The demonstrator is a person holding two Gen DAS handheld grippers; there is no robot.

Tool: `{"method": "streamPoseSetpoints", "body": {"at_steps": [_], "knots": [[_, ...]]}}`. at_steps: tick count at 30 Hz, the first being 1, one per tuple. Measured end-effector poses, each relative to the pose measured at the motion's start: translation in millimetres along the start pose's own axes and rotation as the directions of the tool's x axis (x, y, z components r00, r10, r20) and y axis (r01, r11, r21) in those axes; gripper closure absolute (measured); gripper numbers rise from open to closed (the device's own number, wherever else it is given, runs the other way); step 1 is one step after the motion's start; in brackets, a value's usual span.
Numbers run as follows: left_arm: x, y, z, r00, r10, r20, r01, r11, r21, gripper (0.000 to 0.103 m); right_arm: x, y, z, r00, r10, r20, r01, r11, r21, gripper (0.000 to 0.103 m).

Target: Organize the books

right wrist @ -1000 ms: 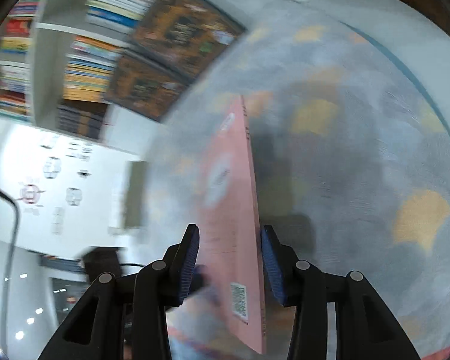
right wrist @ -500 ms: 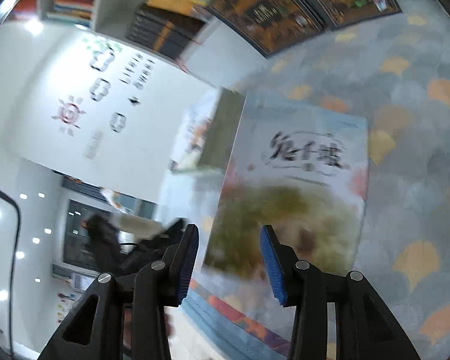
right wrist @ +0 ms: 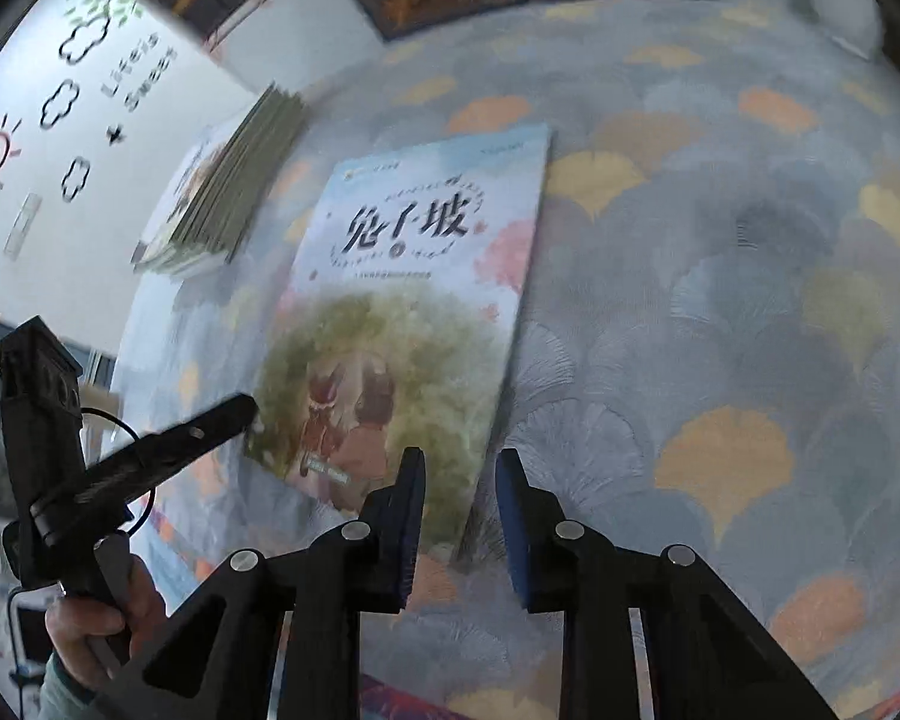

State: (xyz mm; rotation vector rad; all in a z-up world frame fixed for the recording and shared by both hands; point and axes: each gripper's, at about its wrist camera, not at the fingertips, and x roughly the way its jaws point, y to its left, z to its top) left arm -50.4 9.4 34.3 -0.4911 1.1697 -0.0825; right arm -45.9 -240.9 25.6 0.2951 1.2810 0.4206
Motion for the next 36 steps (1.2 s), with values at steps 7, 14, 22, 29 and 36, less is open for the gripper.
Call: {"method": "streamPoseSetpoints", "body": {"at_steps": [7,14,22,29,36], "knots": [[2.3,13.3,-2.0,0.998,-0.05,-0.026,0.049,0.998,-0.047,0.068,13.6,2.7,-20.4,0.998,-0.024,-0.059,0.022,0.999,-0.032,0.078],[4.7,6.8,-5.4,0.993,-0.115,-0.014,0.114,0.991,-0.065,0.041,20.9,6.9,-20.3,0.998,0.004,-0.062,-0.009,0.997,-0.077,0.078],[-26.6,21.9,-6.9,0.881,-0.46,0.11,0.473,0.86,-0.192,0.045,15.7,-6.3,-22.7,0.996,0.059,-0.071,-0.063,0.997,-0.05,0.078],[9.4,16.0,-18.6,0.916,-0.399,0.048,0.4,0.89,-0.221,0.078,14.2,-8.8,-22.5,0.994,0.078,-0.078,-0.083,0.995,-0.061,0.078],[14.7,21.2,-20.9,0.892,-0.442,0.096,0.448,0.836,-0.316,0.091,10.2,-23.7,-16.7,0.982,0.141,-0.122,-0.14,0.99,0.022,0.078]]}}
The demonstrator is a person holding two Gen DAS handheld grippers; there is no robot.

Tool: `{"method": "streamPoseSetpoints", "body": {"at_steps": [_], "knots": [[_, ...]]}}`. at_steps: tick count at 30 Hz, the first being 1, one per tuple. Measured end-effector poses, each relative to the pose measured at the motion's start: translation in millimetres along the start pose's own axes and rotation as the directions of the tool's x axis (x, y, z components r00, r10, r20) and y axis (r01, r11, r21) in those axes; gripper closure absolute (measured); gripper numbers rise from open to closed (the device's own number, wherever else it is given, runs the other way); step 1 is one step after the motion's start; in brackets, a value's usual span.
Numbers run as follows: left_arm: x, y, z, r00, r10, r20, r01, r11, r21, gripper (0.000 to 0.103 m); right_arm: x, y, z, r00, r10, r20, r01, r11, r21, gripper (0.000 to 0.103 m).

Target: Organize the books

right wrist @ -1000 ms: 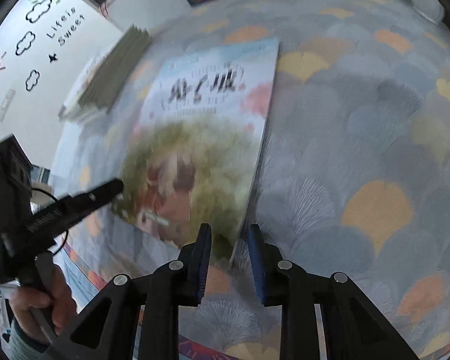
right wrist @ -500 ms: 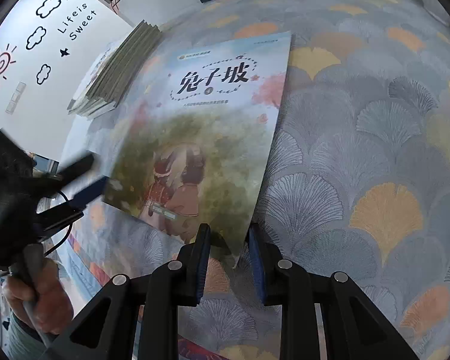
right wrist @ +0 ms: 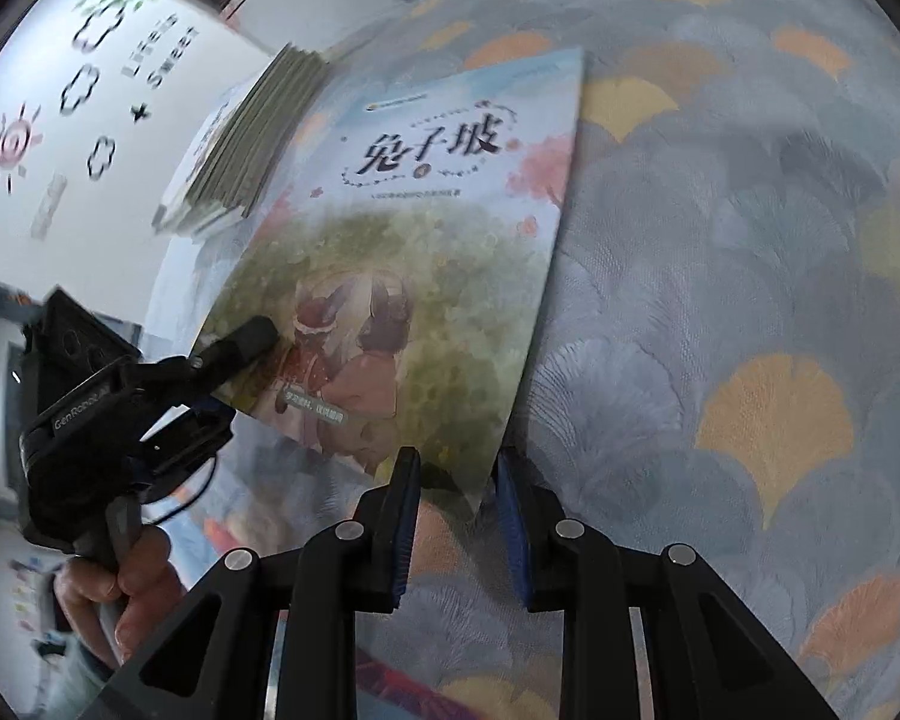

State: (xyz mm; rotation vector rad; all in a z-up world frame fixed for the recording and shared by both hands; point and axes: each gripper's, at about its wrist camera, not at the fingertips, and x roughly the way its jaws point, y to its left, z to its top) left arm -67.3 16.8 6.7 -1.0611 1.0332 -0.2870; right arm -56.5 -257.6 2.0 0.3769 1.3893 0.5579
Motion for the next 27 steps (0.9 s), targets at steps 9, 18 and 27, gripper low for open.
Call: {"method": "streamPoseSetpoints", "body": {"at_steps": [9,18,27], "knots": [[21.8,-34.3,12.8,0.968,-0.214,-0.133,0.201,0.974,-0.102,0.091,-39.9,-51.7,6.4,0.956,0.281,0.088,-0.295,0.92,0.259,0.045],[24.9,-34.5,20.7,0.943,-0.292,-0.163,0.258,0.945,-0.201,0.091,-30.1,-88.1,11.7,0.876,0.448,0.177,-0.48,0.776,0.409,0.04],[27.2,-40.8,31.2,0.973,-0.078,-0.217,0.069,0.996,-0.051,0.091,-34.9,-45.9,36.1,0.926,0.308,0.219,-0.358,0.901,0.246,0.079]]}}
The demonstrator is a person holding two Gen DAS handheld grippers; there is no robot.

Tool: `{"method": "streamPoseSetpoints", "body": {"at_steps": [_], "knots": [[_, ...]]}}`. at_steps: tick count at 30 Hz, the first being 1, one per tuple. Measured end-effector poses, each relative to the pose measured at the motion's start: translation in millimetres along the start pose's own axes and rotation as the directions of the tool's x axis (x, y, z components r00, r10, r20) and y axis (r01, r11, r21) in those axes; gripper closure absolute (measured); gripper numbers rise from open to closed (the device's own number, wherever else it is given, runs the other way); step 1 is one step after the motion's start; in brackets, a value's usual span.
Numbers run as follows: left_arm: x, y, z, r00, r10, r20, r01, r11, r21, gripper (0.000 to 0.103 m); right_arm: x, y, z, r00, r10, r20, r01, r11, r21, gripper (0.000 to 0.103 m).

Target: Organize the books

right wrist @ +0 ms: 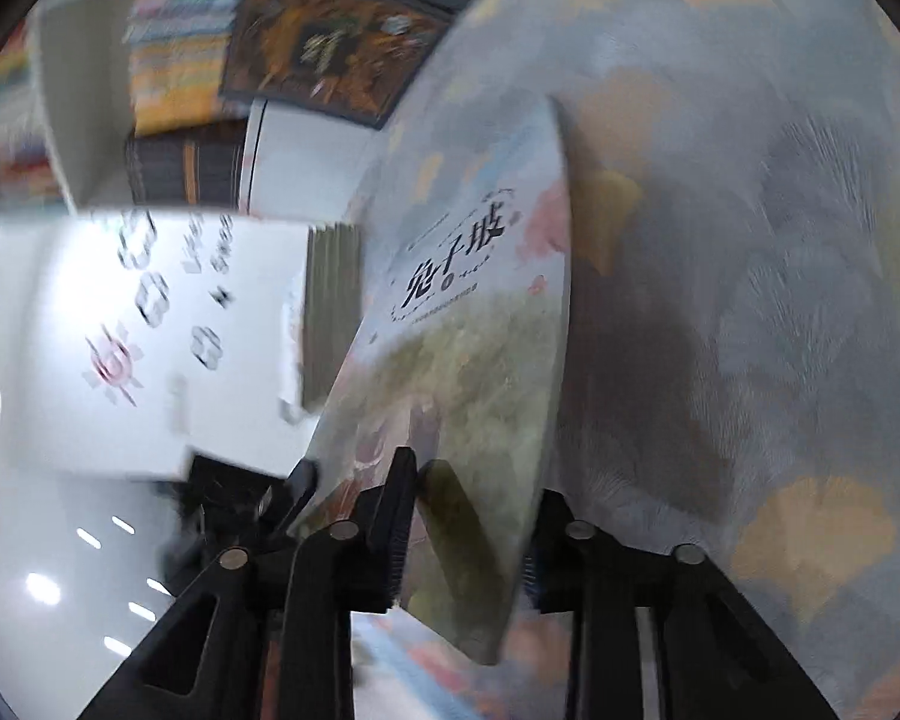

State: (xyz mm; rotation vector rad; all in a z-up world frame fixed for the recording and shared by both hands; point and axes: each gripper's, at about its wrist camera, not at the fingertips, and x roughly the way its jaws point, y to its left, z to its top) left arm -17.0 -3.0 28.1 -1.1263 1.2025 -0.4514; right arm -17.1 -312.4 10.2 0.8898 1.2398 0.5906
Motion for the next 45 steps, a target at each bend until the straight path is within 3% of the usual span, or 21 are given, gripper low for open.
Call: {"method": "streamPoseSetpoints", "body": {"at_steps": [3,6,7,9,17,22,28,34,39,45], "knots": [[4.6,-8.9,-2.3,0.988,0.155,-0.002,-0.154,0.981,0.116,0.091,4.7,24.8,-8.5,0.988,-0.15,0.032,0.153,0.977,-0.15,0.08],[8.1,-21.5,-9.9,0.964,0.267,0.014,-0.261,0.929,0.261,0.091,12.0,53.2,-27.5,0.948,-0.306,0.086,0.317,0.888,-0.332,0.08],[6.7,-23.7,-12.0,0.958,0.287,0.019,-0.28,0.914,0.292,0.091,15.5,65.8,-37.9,0.929,-0.352,0.116,0.368,0.836,-0.408,0.08],[3.1,-26.1,-14.8,0.951,0.308,0.024,-0.298,0.893,0.337,0.091,20.1,78.5,-51.8,0.909,-0.393,0.141,0.41,0.776,-0.479,0.08],[-25.6,-41.3,-31.5,0.95,0.311,0.03,-0.28,0.807,0.519,0.091,22.0,112.6,-93.8,0.867,-0.453,0.206,0.48,0.649,-0.591,0.08],[-45.4,-47.7,-25.1,0.969,0.245,0.033,-0.224,0.812,0.54,0.091,20.1,134.1,-99.9,0.862,-0.452,0.231,0.494,0.642,-0.587,0.08],[-97.7,-60.4,0.0,0.985,0.139,0.102,-0.173,0.817,0.55,0.091,32.6,185.2,-94.7,0.867,-0.4,0.297,0.497,0.641,-0.585,0.079],[-164.6,-55.0,45.1,0.969,0.084,0.232,-0.199,0.824,0.531,0.091,88.4,245.5,-77.0,0.909,-0.31,0.28,0.417,0.653,-0.632,0.077],[-208.7,-35.4,86.7,0.94,0.118,0.32,-0.277,0.812,0.514,0.089,155.7,282.4,-61.2,0.934,-0.288,0.212,0.352,0.633,-0.689,0.077],[-237.0,0.7,139.8,0.928,0.121,0.353,-0.278,0.857,0.435,0.088,220.5,304.1,-37.1,0.939,-0.295,0.175,0.332,0.653,-0.681,0.076]]}}
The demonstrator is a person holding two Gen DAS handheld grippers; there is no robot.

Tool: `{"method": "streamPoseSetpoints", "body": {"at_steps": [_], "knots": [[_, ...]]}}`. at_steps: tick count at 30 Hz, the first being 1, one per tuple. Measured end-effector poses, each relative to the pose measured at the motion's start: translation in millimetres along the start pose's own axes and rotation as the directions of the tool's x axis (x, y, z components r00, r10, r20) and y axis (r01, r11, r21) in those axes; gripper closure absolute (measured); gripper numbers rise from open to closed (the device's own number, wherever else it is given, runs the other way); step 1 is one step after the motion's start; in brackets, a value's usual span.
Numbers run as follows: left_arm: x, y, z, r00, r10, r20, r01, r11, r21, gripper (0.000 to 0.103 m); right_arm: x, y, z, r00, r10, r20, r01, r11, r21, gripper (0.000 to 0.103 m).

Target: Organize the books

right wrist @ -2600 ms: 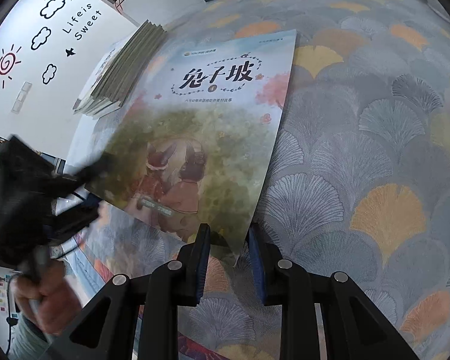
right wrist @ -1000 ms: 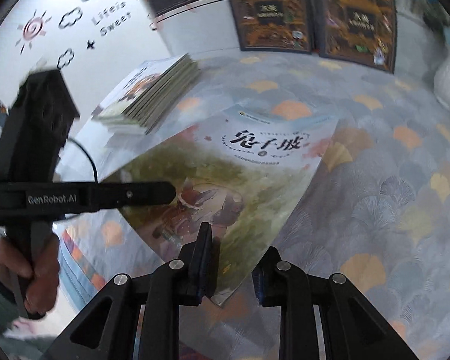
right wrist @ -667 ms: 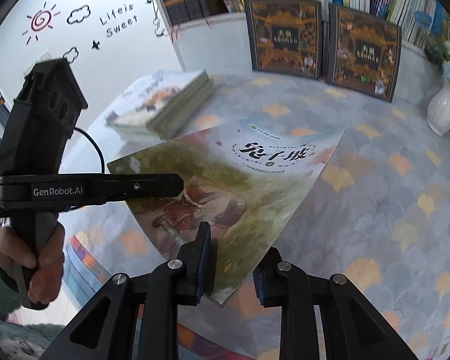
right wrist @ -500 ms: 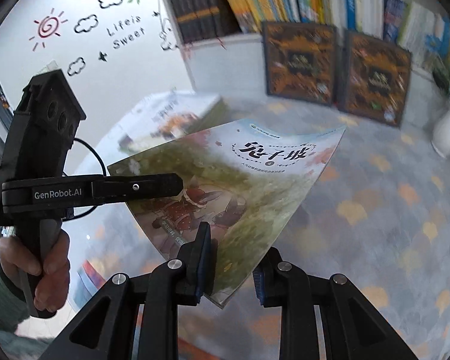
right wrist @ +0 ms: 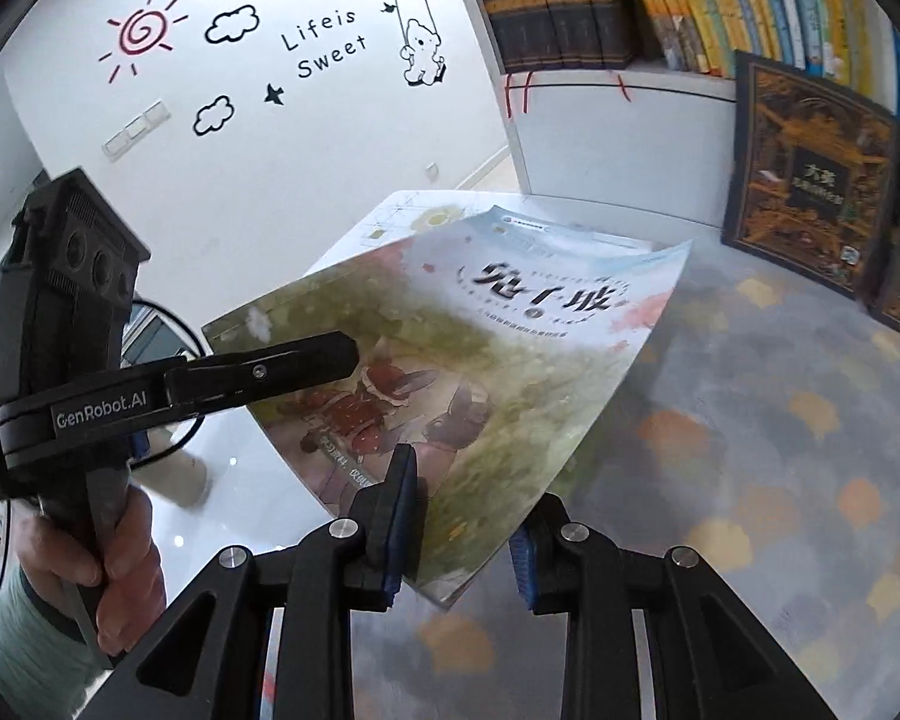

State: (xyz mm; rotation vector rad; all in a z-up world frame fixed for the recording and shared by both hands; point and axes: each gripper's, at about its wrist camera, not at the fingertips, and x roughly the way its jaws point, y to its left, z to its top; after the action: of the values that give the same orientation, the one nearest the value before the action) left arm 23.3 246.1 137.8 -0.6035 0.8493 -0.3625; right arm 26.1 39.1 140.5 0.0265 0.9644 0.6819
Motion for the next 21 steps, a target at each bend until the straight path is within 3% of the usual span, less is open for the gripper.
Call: {"method": "streamPoseSetpoints", "body": {"at_steps": [4,12,21], "knots": [[12.0,21.6,11.7,1.0,0.01,-0.003,-0.01,1.0,-0.022,0.086,30.7,-0.6,17.5,1.0,-0.021,-0.018,0.021,1.0,0.018,0.075],[38.7,58.9,27.8,0.999,-0.043,-0.016,0.041,0.993,-0.113,0.086,61.5,-13.2,36.3,0.998,-0.048,-0.052,0.051,0.997,0.066,0.075],[37.3,87.2,27.1,0.999,-0.037,-0.005,0.035,0.977,-0.21,0.084,83.8,-34.3,29.4,0.994,-0.025,-0.104,0.045,0.982,0.186,0.075]]}}
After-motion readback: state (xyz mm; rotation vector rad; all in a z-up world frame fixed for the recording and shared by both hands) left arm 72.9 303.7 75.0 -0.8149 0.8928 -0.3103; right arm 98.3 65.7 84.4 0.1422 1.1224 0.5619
